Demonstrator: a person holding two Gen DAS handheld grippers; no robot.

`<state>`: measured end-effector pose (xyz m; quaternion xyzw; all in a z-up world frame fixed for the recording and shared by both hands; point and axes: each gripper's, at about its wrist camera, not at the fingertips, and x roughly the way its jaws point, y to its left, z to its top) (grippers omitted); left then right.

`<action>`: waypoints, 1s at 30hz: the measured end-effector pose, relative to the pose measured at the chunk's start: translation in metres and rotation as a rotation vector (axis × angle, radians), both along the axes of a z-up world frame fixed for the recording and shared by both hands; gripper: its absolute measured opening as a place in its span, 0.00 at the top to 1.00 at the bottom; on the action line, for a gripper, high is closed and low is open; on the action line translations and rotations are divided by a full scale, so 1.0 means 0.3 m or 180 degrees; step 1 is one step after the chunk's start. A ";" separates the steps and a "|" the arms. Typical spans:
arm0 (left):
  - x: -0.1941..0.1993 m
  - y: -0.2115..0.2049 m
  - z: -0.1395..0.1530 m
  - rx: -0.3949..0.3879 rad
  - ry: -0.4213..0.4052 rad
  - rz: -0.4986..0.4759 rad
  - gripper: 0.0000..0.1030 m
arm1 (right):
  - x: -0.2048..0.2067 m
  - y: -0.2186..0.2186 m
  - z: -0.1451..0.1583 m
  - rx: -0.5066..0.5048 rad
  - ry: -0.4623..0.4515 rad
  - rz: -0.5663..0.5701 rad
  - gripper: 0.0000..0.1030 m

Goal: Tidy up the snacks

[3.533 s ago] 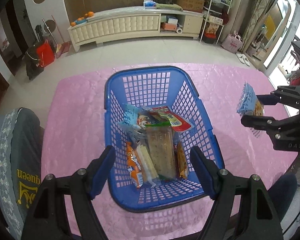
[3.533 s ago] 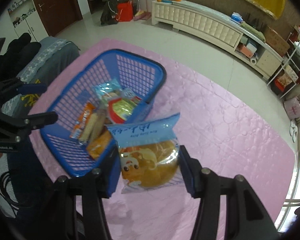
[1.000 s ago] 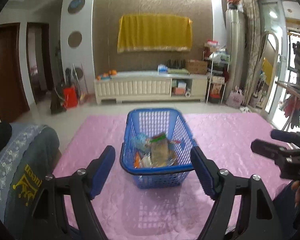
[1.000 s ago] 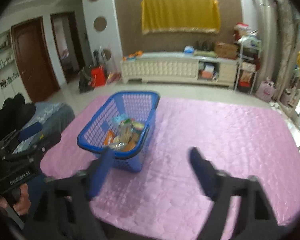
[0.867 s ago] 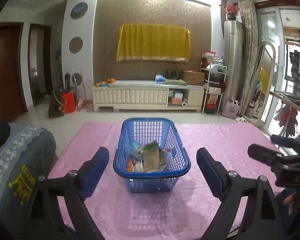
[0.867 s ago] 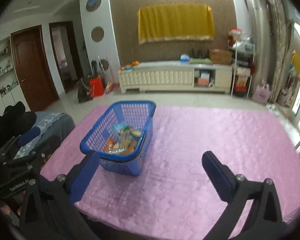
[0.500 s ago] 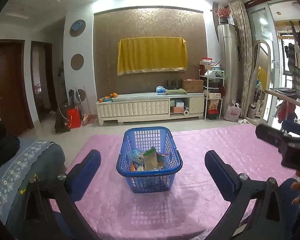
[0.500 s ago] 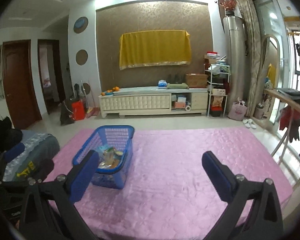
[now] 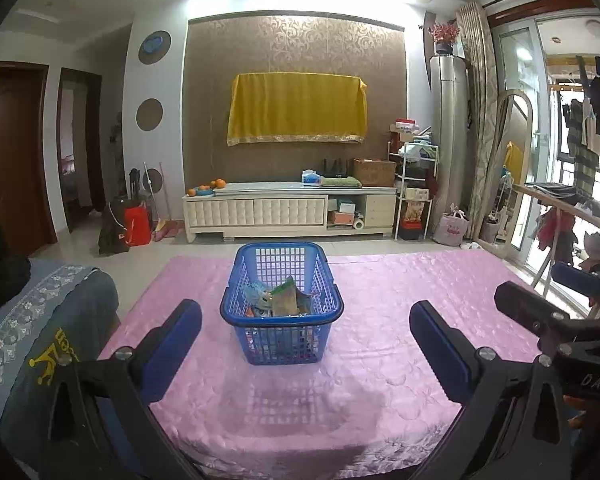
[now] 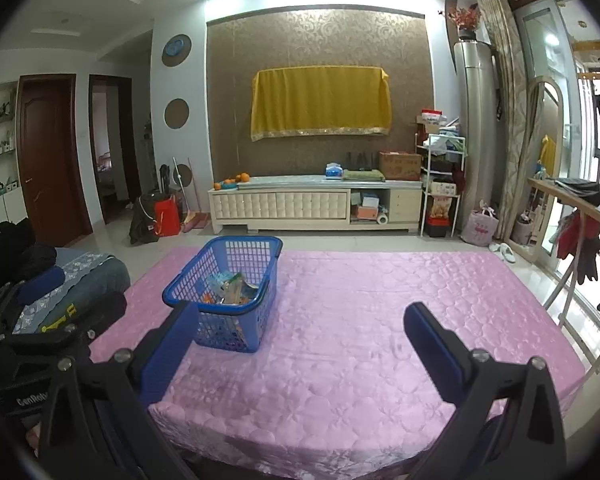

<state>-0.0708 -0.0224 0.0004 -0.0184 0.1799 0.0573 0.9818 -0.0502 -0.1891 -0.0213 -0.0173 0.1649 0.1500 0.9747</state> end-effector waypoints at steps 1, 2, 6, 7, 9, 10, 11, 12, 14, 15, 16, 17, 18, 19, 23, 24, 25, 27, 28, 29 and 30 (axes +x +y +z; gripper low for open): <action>0.000 0.000 0.002 -0.0008 0.0005 -0.0007 0.00 | -0.006 0.000 -0.003 0.0014 -0.0006 0.0003 0.00; -0.007 0.000 0.002 -0.0021 0.0007 -0.0011 0.00 | -0.012 -0.001 -0.004 0.0017 -0.0014 0.0002 0.00; -0.018 0.001 0.001 -0.0042 0.0009 0.0002 0.00 | -0.024 0.001 -0.006 0.0014 -0.0030 0.0023 0.00; -0.018 -0.001 0.001 -0.0039 0.0015 0.0009 0.00 | -0.033 0.002 -0.007 0.0027 -0.0034 0.0037 0.00; -0.018 0.000 -0.004 -0.0044 0.0021 0.0011 0.00 | -0.046 0.002 -0.010 0.0029 -0.0043 0.0046 0.00; -0.022 -0.002 -0.005 -0.0047 0.0014 0.0003 0.00 | -0.049 0.002 -0.009 0.0030 -0.0054 0.0045 0.00; -0.024 -0.002 -0.004 -0.0052 0.0014 -0.0006 0.00 | -0.050 0.003 -0.008 0.0032 -0.0061 0.0036 0.00; -0.027 -0.001 -0.003 -0.0058 0.0008 -0.0015 0.00 | -0.052 0.001 -0.006 0.0032 -0.0069 0.0016 0.00; -0.031 -0.001 -0.002 -0.0077 -0.0003 -0.0031 0.00 | -0.051 -0.002 -0.008 0.0040 -0.0065 0.0009 0.00; -0.032 -0.002 -0.002 -0.0079 -0.0009 -0.0031 0.00 | -0.050 -0.004 -0.008 0.0048 -0.0059 0.0014 0.00; -0.032 -0.001 -0.003 -0.0080 -0.0006 -0.0031 0.00 | -0.050 -0.004 -0.008 0.0055 -0.0054 0.0016 0.00; -0.031 0.000 -0.003 -0.0084 0.0004 -0.0030 0.00 | -0.051 -0.004 -0.008 0.0054 -0.0053 0.0016 0.00; -0.030 0.000 -0.005 -0.0091 0.0014 -0.0030 0.00 | -0.051 -0.004 -0.008 0.0055 -0.0055 0.0019 0.00; -0.030 0.000 -0.006 -0.0098 0.0019 -0.0028 0.00 | -0.051 -0.003 -0.007 0.0052 -0.0052 0.0020 0.00; -0.036 -0.001 -0.006 -0.0092 0.0007 -0.0022 0.00 | -0.052 -0.003 -0.007 0.0051 -0.0050 0.0022 0.00; -0.037 -0.002 -0.006 -0.0088 0.0006 -0.0023 0.00 | -0.051 -0.004 -0.007 0.0053 -0.0048 0.0027 0.00; -0.038 -0.003 -0.006 -0.0087 0.0004 -0.0026 0.00 | -0.052 -0.004 -0.007 0.0049 -0.0053 0.0022 0.00; -0.039 -0.004 -0.006 -0.0086 0.0005 -0.0031 0.00 | -0.052 -0.004 -0.006 0.0052 -0.0056 0.0018 0.00; -0.041 -0.005 -0.006 -0.0089 0.0001 -0.0032 0.00 | -0.052 -0.004 -0.007 0.0058 -0.0058 0.0021 0.00; -0.042 -0.005 -0.007 -0.0094 0.0005 -0.0036 0.00 | -0.052 -0.005 -0.007 0.0061 -0.0058 0.0020 0.00; -0.043 -0.005 -0.008 -0.0099 0.0003 -0.0039 0.00 | -0.052 -0.005 -0.006 0.0074 -0.0057 0.0024 0.00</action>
